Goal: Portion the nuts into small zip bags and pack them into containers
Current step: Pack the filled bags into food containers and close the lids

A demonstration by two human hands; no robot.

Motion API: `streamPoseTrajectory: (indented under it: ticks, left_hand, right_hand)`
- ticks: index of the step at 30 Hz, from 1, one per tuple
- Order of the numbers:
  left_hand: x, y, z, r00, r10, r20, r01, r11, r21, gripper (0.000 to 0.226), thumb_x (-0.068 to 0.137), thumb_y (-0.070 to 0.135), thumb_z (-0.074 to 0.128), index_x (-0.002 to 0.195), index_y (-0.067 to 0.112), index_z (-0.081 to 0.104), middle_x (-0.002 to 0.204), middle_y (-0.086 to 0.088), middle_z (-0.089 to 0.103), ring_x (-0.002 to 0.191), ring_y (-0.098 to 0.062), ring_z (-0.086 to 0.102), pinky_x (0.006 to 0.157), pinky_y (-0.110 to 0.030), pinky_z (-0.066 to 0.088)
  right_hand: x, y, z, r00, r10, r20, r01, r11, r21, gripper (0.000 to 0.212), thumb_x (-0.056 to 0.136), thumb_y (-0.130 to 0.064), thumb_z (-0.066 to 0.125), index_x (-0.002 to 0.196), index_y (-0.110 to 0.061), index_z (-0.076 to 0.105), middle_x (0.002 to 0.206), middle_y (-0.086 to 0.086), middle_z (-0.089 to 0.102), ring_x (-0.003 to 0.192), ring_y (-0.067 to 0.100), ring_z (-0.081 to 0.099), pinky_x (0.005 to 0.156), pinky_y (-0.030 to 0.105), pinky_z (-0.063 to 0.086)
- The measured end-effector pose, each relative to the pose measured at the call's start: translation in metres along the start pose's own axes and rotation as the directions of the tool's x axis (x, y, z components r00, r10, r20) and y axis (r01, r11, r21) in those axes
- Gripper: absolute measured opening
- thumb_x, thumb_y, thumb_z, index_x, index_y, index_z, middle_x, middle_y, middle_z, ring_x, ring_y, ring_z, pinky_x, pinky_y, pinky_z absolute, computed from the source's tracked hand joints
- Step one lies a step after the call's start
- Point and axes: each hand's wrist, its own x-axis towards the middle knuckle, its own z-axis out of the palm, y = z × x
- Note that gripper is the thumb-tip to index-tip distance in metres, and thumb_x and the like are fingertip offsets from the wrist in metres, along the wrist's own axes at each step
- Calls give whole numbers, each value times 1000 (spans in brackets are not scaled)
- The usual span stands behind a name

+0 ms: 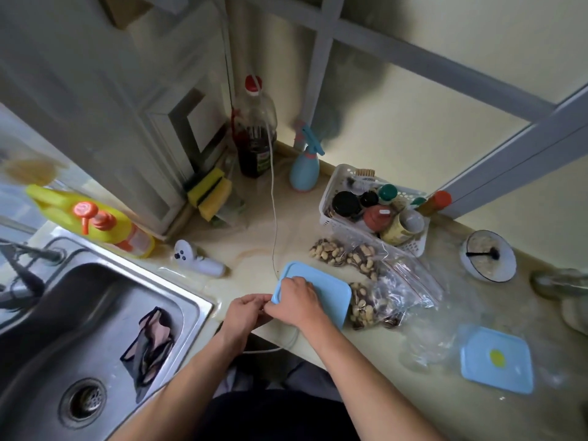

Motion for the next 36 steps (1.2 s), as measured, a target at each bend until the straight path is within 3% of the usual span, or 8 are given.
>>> streamPoseTrajectory:
  ticks: [5, 10, 14, 17, 21, 26, 31, 36]
  left_hand:
    - [-2, -4, 4, 998, 31, -55, -29, 999, 45, 20, 95, 8, 59, 94, 5, 79, 93, -13, 77, 88, -22, 72, 84, -31, 60]
    - [-7, -5, 20, 974, 156, -161, -106, 953, 283, 8, 84, 17, 69, 84, 10, 67, 81, -4, 74, 78, -24, 71, 77, -42, 62]
    - [-10, -8, 37, 915, 200, -350, -66, 930, 361, 14, 81, 24, 68, 79, 11, 63, 71, -2, 71, 69, -22, 71, 74, -45, 61]
    - [-14, -4, 54, 860, 247, -446, -53, 913, 404, 13, 81, 27, 64, 79, 14, 61, 73, -2, 70, 72, -21, 66, 67, -38, 55]
    - [-18, 4, 75, 788, 328, -521, -51, 878, 476, 12, 87, 20, 60, 83, 10, 58, 76, -5, 66, 71, -20, 58, 58, -32, 38]
    - [-10, 2, 82, 714, 323, -621, 1, 887, 462, 9, 88, 12, 55, 83, 5, 58, 74, -7, 62, 70, -26, 56, 65, -33, 38]
    - [-5, -3, 83, 660, 275, -699, 16, 925, 379, 16, 86, 13, 51, 83, 1, 61, 74, -12, 64, 70, -32, 59, 65, -35, 42]
    - [7, -4, 85, 633, 204, -747, 8, 963, 269, 12, 81, 18, 44, 83, 11, 55, 78, -15, 68, 73, -35, 67, 75, -45, 57]
  right_hand:
    - [-2, 9, -8, 998, -70, 1, 70, 997, 22, 40, 80, -48, 64, 88, -11, 53, 106, 18, 67, 105, 37, 60, 81, 37, 45]
    - [-17, 19, -25, 986, -165, -31, 167, 985, 48, 38, 84, -47, 64, 85, -13, 46, 96, 12, 60, 102, 34, 58, 77, 34, 37]
    - [-36, 38, -52, 968, -204, -147, 220, 970, 100, 39, 84, -46, 64, 74, -18, 39, 83, 1, 50, 82, 25, 47, 69, 32, 32]
    - [-45, 55, -69, 939, -182, -293, 234, 960, 154, 42, 83, -41, 62, 65, -22, 29, 77, 1, 48, 77, 28, 47, 64, 34, 34]
    - [-56, 74, -80, 864, -98, -494, 228, 951, 209, 29, 85, -36, 61, 74, -19, 40, 84, 4, 53, 76, 28, 48, 63, 35, 33]
    - [-53, 114, -81, 667, 73, -742, 245, 918, 311, 14, 89, -26, 52, 85, -13, 54, 77, 9, 61, 67, 31, 54, 58, 32, 32]
    - [-43, 179, -86, 611, 358, -706, 182, 805, 565, 11, 91, -17, 51, 82, -11, 54, 74, 7, 58, 73, 35, 52, 62, 39, 29]
    - [-30, 228, -80, 590, 519, -619, -1, 767, 642, 16, 95, -13, 48, 98, -7, 63, 100, 16, 69, 92, 38, 61, 68, 36, 38]
